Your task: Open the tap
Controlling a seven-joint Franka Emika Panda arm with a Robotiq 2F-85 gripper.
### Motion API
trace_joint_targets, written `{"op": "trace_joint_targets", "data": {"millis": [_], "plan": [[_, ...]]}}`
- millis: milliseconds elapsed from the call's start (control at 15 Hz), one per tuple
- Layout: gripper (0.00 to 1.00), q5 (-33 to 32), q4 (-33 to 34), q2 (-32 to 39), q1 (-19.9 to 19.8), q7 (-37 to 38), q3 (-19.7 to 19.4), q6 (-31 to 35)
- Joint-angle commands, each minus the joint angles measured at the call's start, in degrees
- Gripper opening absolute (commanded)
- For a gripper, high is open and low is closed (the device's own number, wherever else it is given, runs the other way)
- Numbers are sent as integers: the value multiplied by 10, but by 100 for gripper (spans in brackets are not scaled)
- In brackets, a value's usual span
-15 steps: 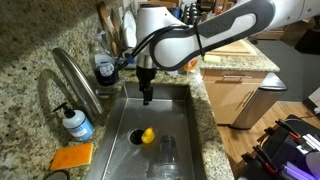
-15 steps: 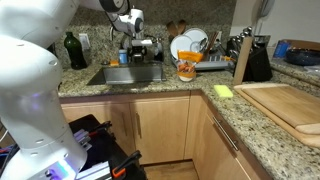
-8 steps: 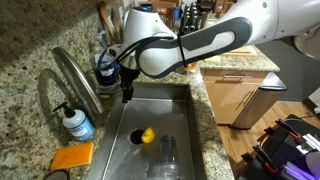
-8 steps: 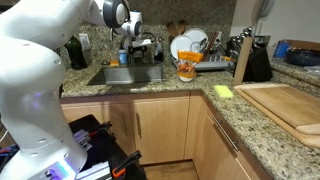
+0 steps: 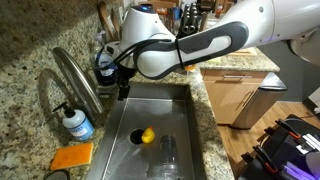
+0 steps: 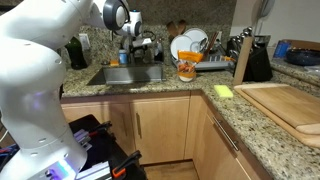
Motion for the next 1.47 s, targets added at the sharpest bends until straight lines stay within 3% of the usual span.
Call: {"op": "trace_joint_targets", "data": {"millis": [0,400,467,667,933,1200,1267,1400], "plan": [[100,47,41,38,-26,-32,39,5],[100,55,122,98,-5,-19,26,-17],[100,48,79,68,-12,-9,25,-1],[100,47,83,75,-11,-9,25,0],[100,88,148,123,-21,-42,57,-50],[100,86,199,152,4,-62,45,-66],[100,84,148,126,-9,-40,48,-45],[100,84,153,130,-6,-40,48,-45]]}}
